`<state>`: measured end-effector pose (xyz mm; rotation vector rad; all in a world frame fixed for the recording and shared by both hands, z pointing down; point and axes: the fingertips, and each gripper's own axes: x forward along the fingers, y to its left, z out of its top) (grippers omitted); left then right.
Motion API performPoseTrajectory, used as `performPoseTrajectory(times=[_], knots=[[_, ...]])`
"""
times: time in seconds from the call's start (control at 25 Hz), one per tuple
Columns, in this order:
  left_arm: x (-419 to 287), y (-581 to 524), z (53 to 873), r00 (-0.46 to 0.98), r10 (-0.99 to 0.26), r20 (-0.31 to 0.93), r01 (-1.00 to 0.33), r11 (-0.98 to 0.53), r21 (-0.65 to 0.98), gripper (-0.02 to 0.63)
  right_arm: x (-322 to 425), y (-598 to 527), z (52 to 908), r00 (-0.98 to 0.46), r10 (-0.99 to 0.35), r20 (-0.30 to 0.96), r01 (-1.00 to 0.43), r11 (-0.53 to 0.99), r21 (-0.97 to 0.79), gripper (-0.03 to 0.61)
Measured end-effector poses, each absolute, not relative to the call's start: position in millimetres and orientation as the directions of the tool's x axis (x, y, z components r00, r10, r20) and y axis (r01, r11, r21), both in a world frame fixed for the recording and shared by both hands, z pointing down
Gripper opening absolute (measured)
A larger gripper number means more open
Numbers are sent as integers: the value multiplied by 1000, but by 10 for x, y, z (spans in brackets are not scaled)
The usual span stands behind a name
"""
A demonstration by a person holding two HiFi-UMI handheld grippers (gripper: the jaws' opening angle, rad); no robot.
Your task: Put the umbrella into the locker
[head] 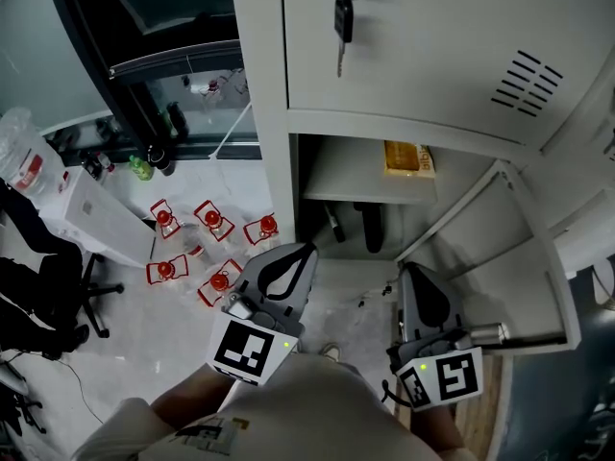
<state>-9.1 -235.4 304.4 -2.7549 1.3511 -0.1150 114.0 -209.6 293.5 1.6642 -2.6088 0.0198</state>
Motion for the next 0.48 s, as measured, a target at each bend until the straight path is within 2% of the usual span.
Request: performPoseTrajectory(times=[0.48], knots=[[-68,-2355,3125,609,-789,80,-784,-614,-91,8,1157,-2088,2956,-419,-907,49,-908,420,10,8]])
